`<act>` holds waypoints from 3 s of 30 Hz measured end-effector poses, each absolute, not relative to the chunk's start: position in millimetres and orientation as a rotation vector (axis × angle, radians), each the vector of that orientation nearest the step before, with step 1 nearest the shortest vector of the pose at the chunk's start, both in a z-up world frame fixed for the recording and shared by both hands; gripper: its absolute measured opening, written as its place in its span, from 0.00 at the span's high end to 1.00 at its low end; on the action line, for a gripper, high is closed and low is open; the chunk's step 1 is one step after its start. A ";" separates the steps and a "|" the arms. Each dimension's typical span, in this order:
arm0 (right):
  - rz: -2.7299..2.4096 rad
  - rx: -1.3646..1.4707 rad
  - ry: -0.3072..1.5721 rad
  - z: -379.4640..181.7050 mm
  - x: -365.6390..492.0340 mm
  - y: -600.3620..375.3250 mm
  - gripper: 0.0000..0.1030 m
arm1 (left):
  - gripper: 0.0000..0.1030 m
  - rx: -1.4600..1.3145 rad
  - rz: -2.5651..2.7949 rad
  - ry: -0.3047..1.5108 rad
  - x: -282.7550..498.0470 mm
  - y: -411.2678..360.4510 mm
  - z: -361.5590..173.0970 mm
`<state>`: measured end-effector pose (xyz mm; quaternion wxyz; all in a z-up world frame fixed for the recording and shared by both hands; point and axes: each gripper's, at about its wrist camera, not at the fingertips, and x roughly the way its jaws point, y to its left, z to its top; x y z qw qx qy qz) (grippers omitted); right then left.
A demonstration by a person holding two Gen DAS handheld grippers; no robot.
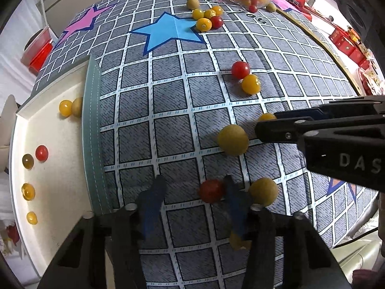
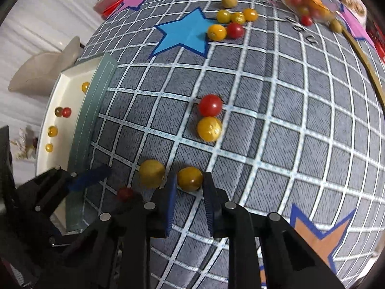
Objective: Organize fruits
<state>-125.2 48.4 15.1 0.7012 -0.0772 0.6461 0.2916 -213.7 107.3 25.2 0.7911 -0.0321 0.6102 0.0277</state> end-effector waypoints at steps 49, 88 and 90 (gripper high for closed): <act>0.601 -0.065 1.469 37.8 -134.4 28.7 0.77 | 0.35 -0.151 0.061 1.282 -221.7 124.8 35.9; 0.558 -0.027 1.463 40.0 -127.3 17.1 0.77 | 0.95 -0.354 -0.033 1.277 -231.3 143.4 50.8; 0.556 -0.027 1.462 40.9 -127.0 17.0 0.77 | 0.95 -0.339 -0.010 1.268 -231.1 145.8 54.3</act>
